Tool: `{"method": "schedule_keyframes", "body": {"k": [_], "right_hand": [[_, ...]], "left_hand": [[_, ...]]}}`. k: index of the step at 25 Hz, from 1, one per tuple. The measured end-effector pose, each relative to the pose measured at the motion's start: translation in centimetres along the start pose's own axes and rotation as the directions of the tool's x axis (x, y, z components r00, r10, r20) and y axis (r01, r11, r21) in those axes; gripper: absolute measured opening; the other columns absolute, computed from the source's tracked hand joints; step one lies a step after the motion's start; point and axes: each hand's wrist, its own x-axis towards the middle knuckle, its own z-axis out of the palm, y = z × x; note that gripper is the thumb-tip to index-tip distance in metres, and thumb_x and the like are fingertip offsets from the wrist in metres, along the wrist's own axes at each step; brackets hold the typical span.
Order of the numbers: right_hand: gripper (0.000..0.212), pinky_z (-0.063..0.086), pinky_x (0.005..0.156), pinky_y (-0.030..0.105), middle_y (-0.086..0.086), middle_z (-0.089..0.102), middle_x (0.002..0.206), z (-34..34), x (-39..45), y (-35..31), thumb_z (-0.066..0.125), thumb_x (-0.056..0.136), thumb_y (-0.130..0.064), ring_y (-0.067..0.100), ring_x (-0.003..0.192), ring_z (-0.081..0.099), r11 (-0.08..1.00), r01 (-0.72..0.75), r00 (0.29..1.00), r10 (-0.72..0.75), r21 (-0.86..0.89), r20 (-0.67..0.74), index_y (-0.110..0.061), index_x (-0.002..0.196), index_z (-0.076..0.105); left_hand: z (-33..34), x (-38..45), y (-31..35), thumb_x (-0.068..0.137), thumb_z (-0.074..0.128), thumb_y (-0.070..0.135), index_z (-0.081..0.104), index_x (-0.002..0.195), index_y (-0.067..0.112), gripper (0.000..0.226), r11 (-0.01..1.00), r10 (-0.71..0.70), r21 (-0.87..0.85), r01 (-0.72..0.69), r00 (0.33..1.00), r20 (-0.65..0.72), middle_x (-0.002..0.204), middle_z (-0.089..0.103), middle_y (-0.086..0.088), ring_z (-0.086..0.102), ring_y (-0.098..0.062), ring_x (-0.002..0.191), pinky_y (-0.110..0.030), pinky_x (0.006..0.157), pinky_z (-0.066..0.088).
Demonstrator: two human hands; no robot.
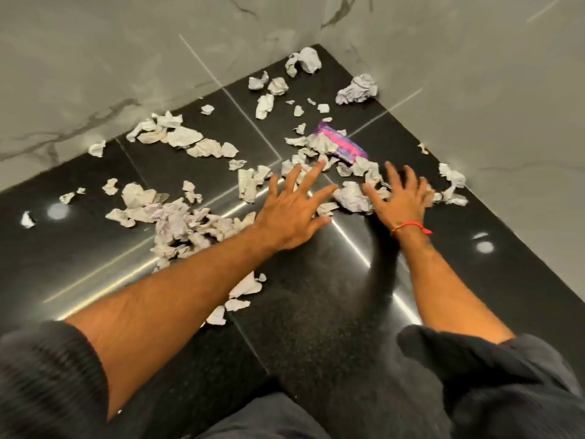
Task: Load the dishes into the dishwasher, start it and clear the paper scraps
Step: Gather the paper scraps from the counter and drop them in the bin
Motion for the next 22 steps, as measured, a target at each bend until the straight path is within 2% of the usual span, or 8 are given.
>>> {"method": "schedule_keyframes", "body": {"k": [4,6,8,10,13,17,20,22], "right_hand": [[0.070,0.020,0.115,0.062,0.015,0.030,0.157,3.0,-4.9,-7.9,0.044,0.085,-0.049,0.042,0.143,0.026,0.943,0.315,0.949,-0.313,-0.109,0.032,-0.023,0.150,0.036],[0.063,0.027,0.114,0.057,0.018,0.036,0.154,4.1,-8.1,-11.3,0.039,0.090,-0.034,0.039,0.141,0.032,0.880,0.471,0.880,-0.474,0.068,0.041,-0.012,0.150,0.035],[0.048,0.037,0.111,0.045,0.019,0.050,0.142,2.9,-8.9,-10.6,0.044,0.093,-0.017,0.032,0.133,0.046,0.782,0.431,0.896,-0.428,0.449,-0.114,-0.004,0.138,0.052],[0.031,0.043,0.105,0.041,0.017,0.062,0.123,0.9,-7.1,-6.3,0.053,0.090,-0.005,0.030,0.118,0.057,0.767,0.389,0.905,-0.215,0.510,-0.367,-0.005,0.118,0.067],[0.035,0.034,0.111,0.036,0.014,0.056,0.127,-1.7,-1.1,2.4,0.056,0.094,-0.031,0.034,0.122,0.050,0.939,0.181,0.913,-0.050,0.292,-0.404,-0.015,0.123,0.065],[0.076,0.013,0.121,0.050,0.016,0.025,0.156,-1.7,2.9,7.9,0.044,0.088,-0.072,0.039,0.145,0.018,0.997,-0.054,0.997,0.058,0.055,-0.059,-0.025,0.147,0.041],[0.082,0.022,0.119,0.051,0.017,0.036,0.149,-0.8,1.7,2.8,0.032,0.090,-0.075,0.036,0.140,0.030,0.974,0.170,0.984,-0.159,0.151,-0.082,-0.015,0.145,0.042],[0.066,0.028,0.116,0.050,0.011,0.043,0.147,0.6,-0.8,-3.2,0.034,0.099,-0.060,0.028,0.138,0.037,0.863,0.319,0.947,-0.308,0.391,-0.092,-0.012,0.144,0.042]], "left_hand": [[-0.3,4.0,2.8,0.099,0.025,0.062,0.028,0.154,0.043,0.058,0.997,0.018,-0.078,-0.021,0.999,-0.047,0.169,0.001,0.007,0.010,-0.033,0.153,-0.064,0.119,0.013],[-0.2,4.3,3.1,0.093,0.013,0.069,0.030,0.153,0.044,0.067,0.981,0.001,-0.195,-0.010,0.999,-0.046,0.168,0.008,0.008,0.010,-0.029,0.154,-0.060,0.121,0.011],[0.7,3.2,1.8,0.091,0.006,0.074,0.023,0.156,0.043,0.074,0.971,0.001,-0.238,-0.003,1.000,-0.008,0.169,0.005,0.008,0.005,-0.028,0.155,-0.059,0.122,0.007],[2.2,1.1,-0.5,0.091,0.006,0.078,0.004,0.158,0.043,0.076,0.997,0.036,-0.071,-0.031,0.996,0.076,0.169,-0.007,0.005,-0.005,-0.031,0.155,-0.062,0.121,0.002],[3.8,-1.6,-4.2,0.090,0.010,0.082,-0.011,0.156,0.048,0.077,0.990,0.005,0.141,-0.030,0.985,0.172,0.166,-0.022,0.003,-0.015,-0.036,0.153,-0.067,0.119,-0.004],[2.7,-1.5,-6.0,0.087,0.013,0.084,0.022,0.152,0.042,0.078,0.983,-0.084,0.173,0.068,0.993,0.088,0.168,-0.014,-0.001,-0.006,-0.038,0.154,-0.072,0.116,-0.003],[1.8,0.5,-4.6,0.089,0.021,0.083,0.033,0.143,0.035,0.073,0.993,-0.101,0.056,0.101,0.995,-0.010,0.169,-0.006,-0.001,0.003,-0.036,0.154,-0.071,0.116,0.001],[1.1,2.8,-2.3,0.095,0.020,0.074,0.033,0.145,0.035,0.065,0.998,-0.060,-0.014,0.059,0.996,-0.070,0.169,-0.003,0.002,0.008,-0.033,0.154,-0.069,0.118,0.005]]}}
